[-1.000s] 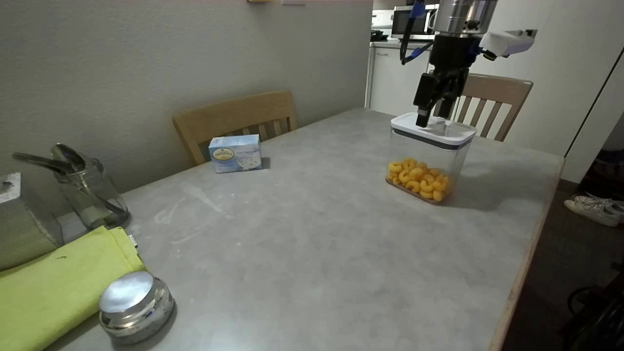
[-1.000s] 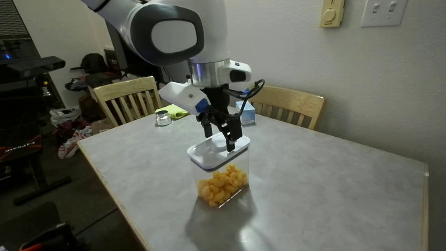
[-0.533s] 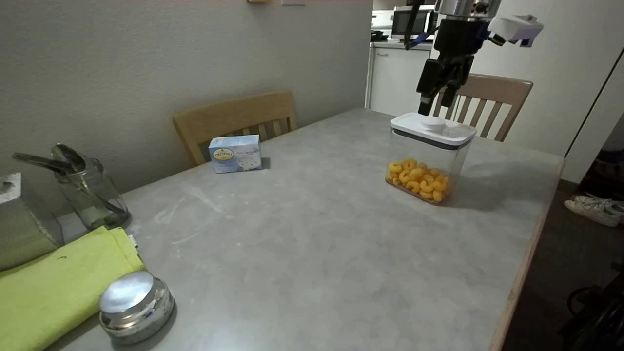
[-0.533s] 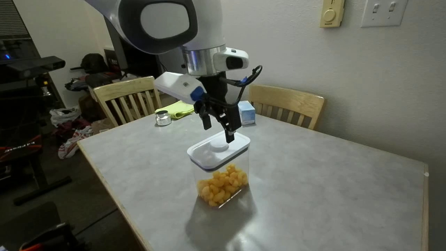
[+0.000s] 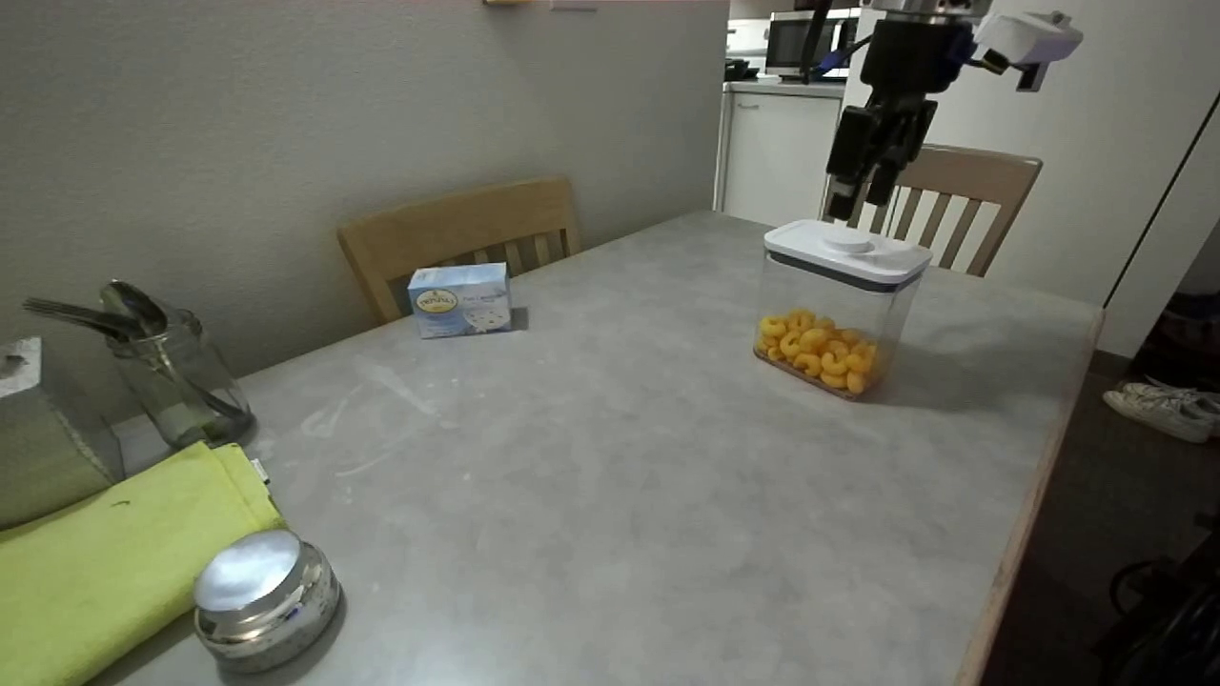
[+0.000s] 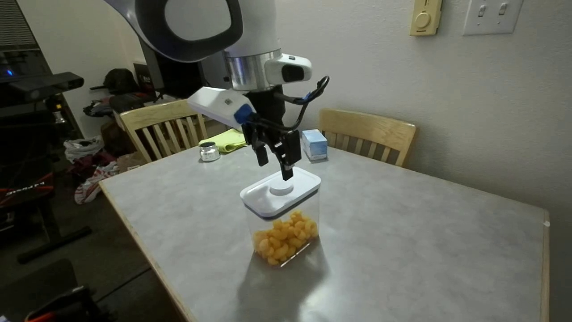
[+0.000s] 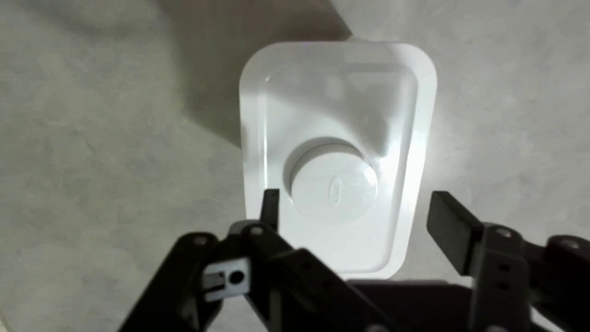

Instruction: Take the white lid off of the table and place it on the clear bowl then push down then knob on the lid

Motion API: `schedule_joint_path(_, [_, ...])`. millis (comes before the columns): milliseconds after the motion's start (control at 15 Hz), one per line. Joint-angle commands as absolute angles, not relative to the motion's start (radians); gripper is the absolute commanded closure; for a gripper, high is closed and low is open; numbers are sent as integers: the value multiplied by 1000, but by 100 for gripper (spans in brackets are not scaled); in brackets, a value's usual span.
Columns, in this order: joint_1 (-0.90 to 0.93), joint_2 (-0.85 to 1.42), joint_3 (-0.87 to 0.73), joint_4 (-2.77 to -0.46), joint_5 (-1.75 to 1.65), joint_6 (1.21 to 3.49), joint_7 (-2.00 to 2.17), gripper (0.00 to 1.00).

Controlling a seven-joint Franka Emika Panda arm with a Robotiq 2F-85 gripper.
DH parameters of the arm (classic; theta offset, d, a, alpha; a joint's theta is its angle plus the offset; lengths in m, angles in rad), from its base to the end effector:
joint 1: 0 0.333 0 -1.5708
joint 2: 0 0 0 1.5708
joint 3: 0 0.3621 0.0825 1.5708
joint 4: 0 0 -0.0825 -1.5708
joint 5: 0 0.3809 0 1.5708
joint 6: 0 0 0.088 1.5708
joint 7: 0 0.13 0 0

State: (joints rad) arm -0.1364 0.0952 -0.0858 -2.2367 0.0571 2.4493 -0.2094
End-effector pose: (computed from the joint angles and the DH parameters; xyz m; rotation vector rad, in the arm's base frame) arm 0.5386 -0.1203 0.3640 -3.1297 0.0841 -0.1908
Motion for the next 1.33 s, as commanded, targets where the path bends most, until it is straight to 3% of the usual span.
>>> schedule_joint_path(0, [-131,63,-94,-2275,29,2463,-199,47])
schedule_joint_path(467, [-143,106,-99,-2277,48,2521,-239,98])
schedule_joint_path(1267, [-171,233,-91,-2235,126,2589,-328,100])
